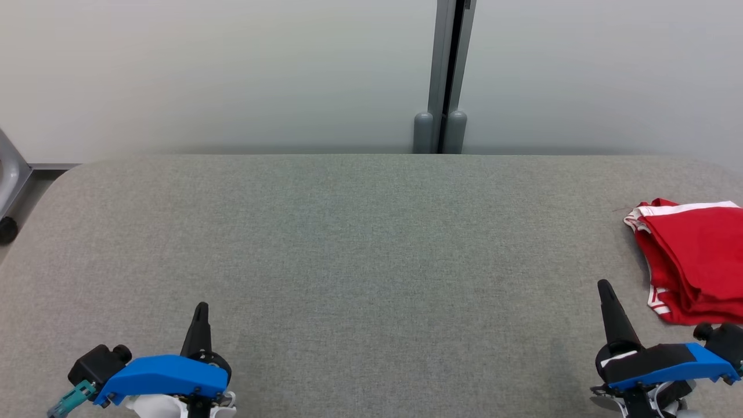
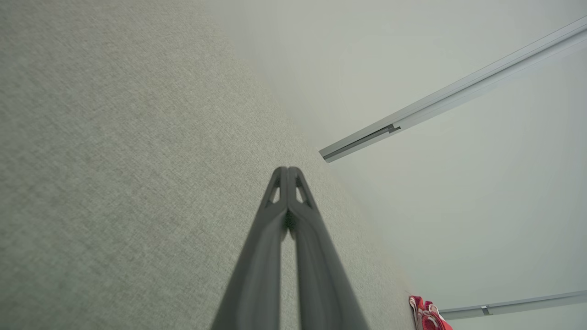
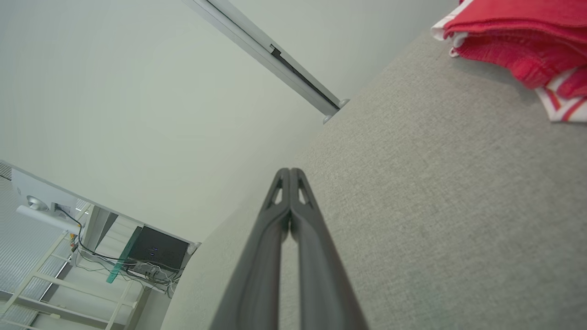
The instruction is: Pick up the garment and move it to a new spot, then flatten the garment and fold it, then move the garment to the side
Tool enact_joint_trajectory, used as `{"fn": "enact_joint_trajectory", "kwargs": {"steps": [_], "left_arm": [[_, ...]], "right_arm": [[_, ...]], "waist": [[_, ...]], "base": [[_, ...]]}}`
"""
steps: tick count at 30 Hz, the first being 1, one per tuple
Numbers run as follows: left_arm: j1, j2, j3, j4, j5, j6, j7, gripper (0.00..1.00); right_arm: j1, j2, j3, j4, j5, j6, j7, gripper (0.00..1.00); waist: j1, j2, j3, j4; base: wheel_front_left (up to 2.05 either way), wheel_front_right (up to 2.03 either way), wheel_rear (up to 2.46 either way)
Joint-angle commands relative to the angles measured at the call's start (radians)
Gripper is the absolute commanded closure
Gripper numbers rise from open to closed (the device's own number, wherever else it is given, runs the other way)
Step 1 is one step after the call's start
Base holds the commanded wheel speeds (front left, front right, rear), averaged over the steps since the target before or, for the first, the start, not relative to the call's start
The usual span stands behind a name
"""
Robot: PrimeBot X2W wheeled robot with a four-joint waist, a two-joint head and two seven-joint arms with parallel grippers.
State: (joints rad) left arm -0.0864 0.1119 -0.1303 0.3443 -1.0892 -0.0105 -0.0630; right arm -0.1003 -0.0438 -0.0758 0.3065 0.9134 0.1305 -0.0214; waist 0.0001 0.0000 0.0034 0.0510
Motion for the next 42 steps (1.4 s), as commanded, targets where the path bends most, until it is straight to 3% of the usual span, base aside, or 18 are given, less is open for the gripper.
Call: {"fn": "enact_joint_trajectory", "kwargs": {"steps": [1, 42], "left_arm": [[-0.026, -0.003, 0.020, -0.018, -0.023, -0.010, 0.008, 1.00], [-0.027, -0.040, 0.166, -0.072, -0.340, -0.082, 0.116, 1.00]], "right_arm": [[-0.012, -0.006, -0.006, -0.017, 0.033, 0.000, 0.006, 1.00], [-0.013, -0.009, -0.027, -0.048, 0.455, 0.000, 0.091, 1.00]], "waist": [[-0.0001, 0.0000, 0.000, -0.001], [-0.0001, 0.0000, 0.000, -0.029]], "base": [[0.00, 0.00, 0.00], [0.00, 0.00, 0.00]]}}
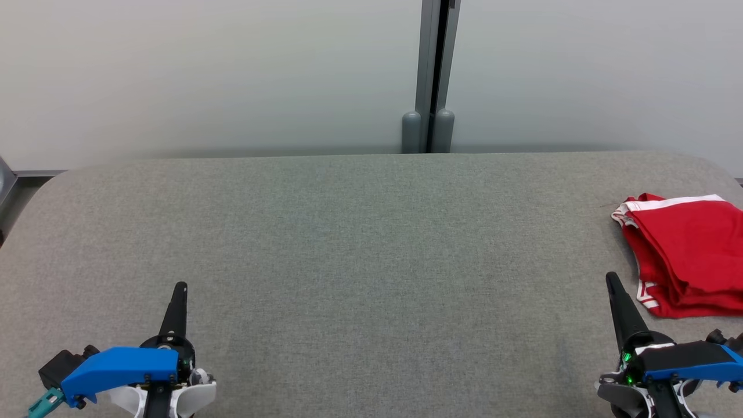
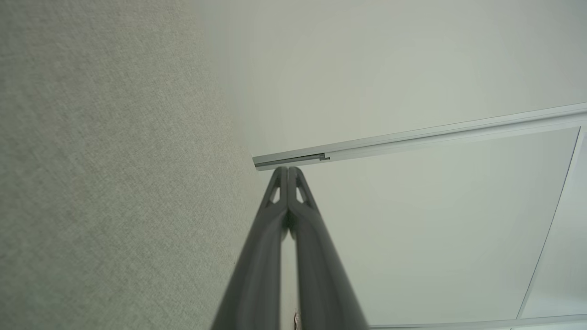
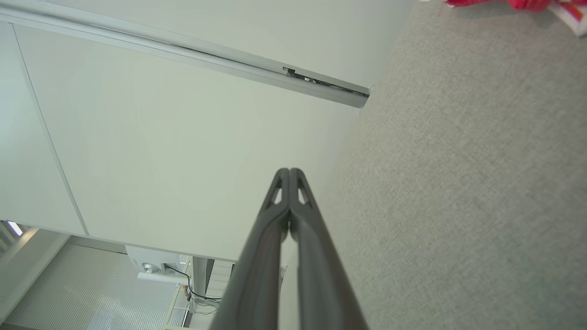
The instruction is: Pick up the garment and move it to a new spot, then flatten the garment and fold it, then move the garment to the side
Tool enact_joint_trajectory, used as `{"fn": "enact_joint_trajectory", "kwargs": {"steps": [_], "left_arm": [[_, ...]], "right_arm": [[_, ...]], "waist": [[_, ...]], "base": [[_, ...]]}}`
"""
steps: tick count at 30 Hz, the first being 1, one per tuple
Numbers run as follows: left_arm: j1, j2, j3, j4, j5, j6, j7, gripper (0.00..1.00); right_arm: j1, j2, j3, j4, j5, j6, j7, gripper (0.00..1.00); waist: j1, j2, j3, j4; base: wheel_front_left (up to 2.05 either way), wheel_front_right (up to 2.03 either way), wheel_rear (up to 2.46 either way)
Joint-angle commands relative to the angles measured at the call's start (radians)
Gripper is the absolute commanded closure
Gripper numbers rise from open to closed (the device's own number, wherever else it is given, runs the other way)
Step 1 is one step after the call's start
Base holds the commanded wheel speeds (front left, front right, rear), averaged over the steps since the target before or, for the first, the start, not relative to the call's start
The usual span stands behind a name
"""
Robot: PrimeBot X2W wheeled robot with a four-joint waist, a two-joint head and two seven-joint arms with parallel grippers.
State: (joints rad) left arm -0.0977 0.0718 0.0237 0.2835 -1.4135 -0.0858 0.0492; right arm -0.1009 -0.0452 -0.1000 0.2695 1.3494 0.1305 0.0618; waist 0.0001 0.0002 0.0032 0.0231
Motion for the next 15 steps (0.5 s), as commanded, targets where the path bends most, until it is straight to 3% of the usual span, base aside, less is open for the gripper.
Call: {"fn": "enact_joint_trajectory", "kwargs": {"steps": [1, 15], "left_arm": [[-0.015, 0.000, 0.016, -0.012, -0.022, -0.007, 0.007, 1.00], [-0.015, -0.010, 0.053, -0.025, -0.103, -0.027, 0.036, 1.00]], "right_arm": [[-0.012, -0.007, -0.003, -0.012, 0.027, 0.000, 0.008, 1.00], [-0.012, -0.008, -0.010, -0.019, 0.136, 0.000, 0.030, 1.00]], "waist": [[-0.0001, -0.0002, 0.000, -0.001], [-0.0001, -0.0002, 0.000, -0.010]], "base": [[0.00, 0.00, 0.00], [0.00, 0.00, 0.00]]}}
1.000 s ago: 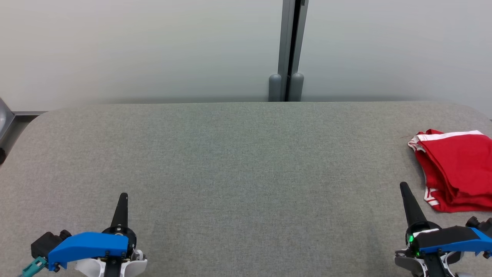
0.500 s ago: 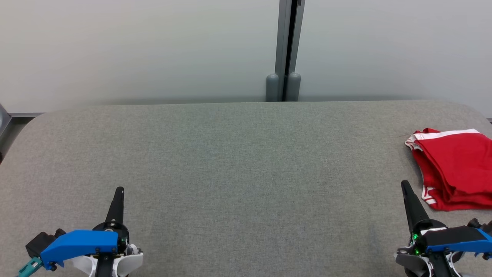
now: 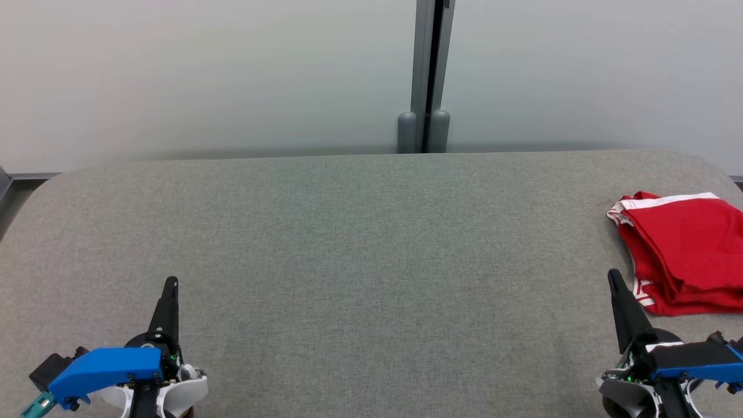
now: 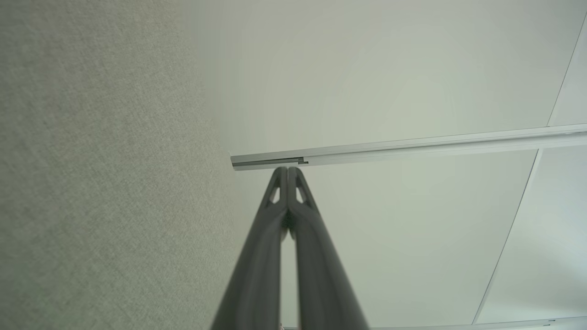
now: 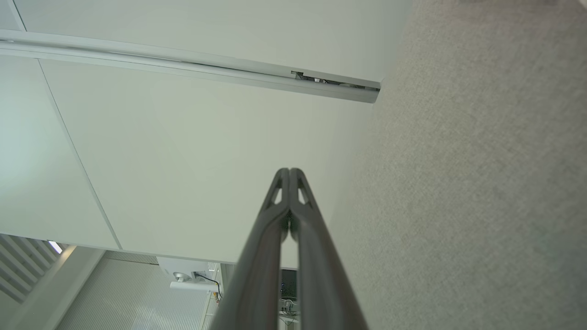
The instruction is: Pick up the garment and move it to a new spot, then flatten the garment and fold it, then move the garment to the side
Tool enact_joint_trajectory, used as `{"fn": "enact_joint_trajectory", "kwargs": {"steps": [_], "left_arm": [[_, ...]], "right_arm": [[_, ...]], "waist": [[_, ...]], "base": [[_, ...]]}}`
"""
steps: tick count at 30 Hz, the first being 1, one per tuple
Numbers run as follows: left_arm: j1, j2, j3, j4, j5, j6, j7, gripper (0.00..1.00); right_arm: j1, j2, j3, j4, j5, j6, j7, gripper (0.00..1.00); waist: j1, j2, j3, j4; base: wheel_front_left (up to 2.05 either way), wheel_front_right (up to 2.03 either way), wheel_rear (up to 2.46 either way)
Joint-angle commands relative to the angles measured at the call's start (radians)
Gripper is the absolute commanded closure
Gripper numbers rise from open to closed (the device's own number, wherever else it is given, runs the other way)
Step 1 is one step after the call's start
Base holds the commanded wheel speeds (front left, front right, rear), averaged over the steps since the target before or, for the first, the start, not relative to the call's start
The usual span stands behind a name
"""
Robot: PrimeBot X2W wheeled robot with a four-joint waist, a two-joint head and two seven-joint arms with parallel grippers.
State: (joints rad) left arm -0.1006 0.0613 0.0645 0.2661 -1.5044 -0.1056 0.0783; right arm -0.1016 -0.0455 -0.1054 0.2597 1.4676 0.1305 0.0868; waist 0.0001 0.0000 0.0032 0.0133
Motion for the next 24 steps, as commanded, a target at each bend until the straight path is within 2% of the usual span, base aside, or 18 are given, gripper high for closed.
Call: {"fn": "enact_joint_trajectory", "kwargs": {"steps": [1, 18, 24], "left_arm": [[-0.013, -0.001, 0.014, -0.008, -0.018, -0.009, 0.008, 1.00], [-0.012, -0.013, 0.053, -0.024, -0.107, -0.031, 0.039, 1.00], [-0.012, -0.013, 0.056, -0.024, -0.109, -0.029, 0.041, 1.00]], "right_arm": [[-0.012, -0.008, -0.005, -0.010, 0.026, 0.000, 0.006, 1.00], [-0.011, -0.008, -0.011, -0.017, 0.143, 0.000, 0.029, 1.00], [-0.011, -0.008, -0.011, -0.017, 0.147, 0.000, 0.030, 1.00]], "waist": [[-0.0001, 0.0000, 0.000, -0.001], [-0.0001, 0.0000, 0.000, -0.012], [-0.0001, 0.0000, 0.000, -0.013]], "base": [[0.00, 0.00, 0.00], [0.00, 0.00, 0.00], [0.00, 0.00, 0.00]]}}
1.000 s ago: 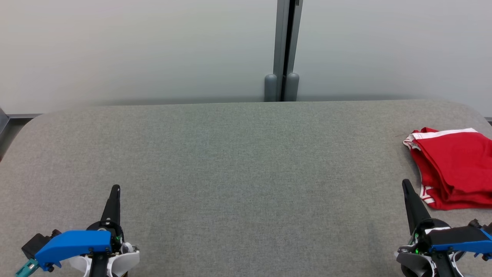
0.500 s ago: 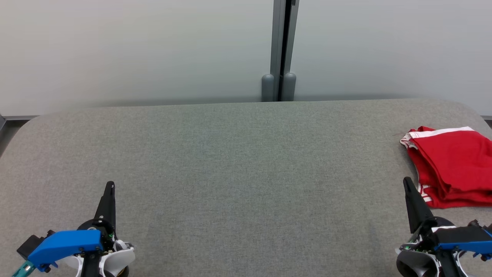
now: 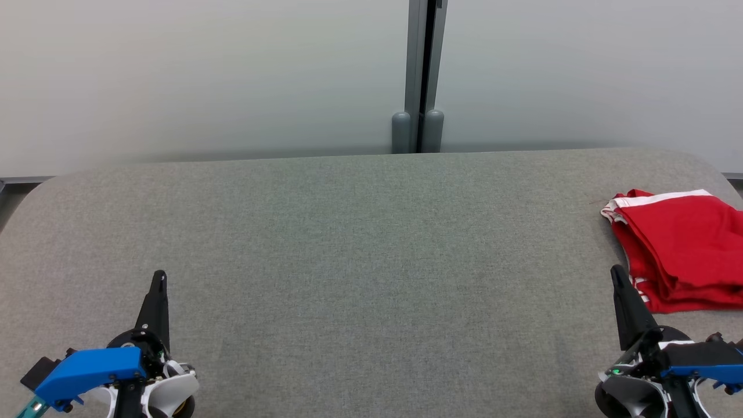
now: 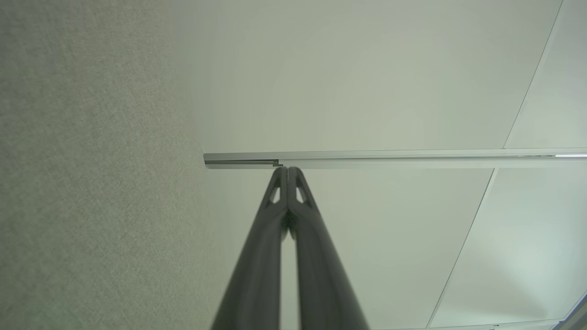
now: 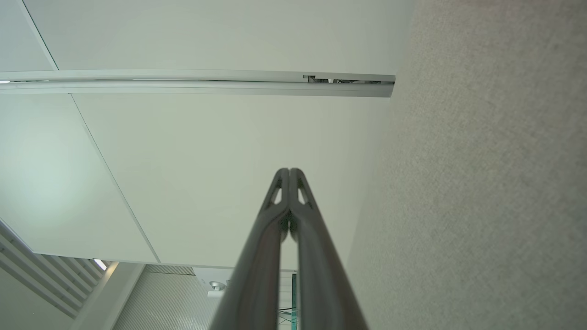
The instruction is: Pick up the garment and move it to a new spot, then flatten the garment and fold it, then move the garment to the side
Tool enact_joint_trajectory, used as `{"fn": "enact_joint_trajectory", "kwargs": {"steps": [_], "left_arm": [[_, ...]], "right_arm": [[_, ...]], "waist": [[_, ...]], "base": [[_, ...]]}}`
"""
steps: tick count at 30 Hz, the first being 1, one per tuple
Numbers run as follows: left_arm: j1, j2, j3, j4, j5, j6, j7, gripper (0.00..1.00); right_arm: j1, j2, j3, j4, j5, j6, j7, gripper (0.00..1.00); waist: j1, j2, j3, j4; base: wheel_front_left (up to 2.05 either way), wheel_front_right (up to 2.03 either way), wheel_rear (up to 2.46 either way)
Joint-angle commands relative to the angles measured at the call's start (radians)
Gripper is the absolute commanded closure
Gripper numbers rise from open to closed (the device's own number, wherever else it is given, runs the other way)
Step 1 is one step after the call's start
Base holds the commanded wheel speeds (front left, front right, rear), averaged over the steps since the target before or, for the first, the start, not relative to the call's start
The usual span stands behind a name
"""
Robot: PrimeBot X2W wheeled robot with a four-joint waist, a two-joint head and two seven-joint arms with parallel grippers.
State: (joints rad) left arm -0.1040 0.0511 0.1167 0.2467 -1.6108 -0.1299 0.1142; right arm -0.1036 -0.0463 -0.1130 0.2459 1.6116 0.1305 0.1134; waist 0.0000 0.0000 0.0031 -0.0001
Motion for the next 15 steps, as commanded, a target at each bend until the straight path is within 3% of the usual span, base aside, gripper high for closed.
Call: {"fn": "enact_joint_trajectory", "kwargs": {"steps": [1, 15], "left_arm": [[-0.008, -0.003, 0.003, -0.005, -0.002, -0.005, 0.005, 1.00], [-0.008, -0.003, 0.003, -0.005, -0.002, -0.005, 0.005, 1.00]], "right_arm": [[-0.009, -0.007, -0.003, -0.003, 0.003, 0.000, 0.004, 1.00], [-0.009, -0.007, -0.003, -0.003, 0.003, 0.000, 0.004, 1.00]], "waist": [[0.0000, 0.0000, 0.000, 0.000], [0.0000, 0.0000, 0.000, 0.000]], "base": [[0.00, 0.00, 0.00], [0.00, 0.00, 0.00]]}}
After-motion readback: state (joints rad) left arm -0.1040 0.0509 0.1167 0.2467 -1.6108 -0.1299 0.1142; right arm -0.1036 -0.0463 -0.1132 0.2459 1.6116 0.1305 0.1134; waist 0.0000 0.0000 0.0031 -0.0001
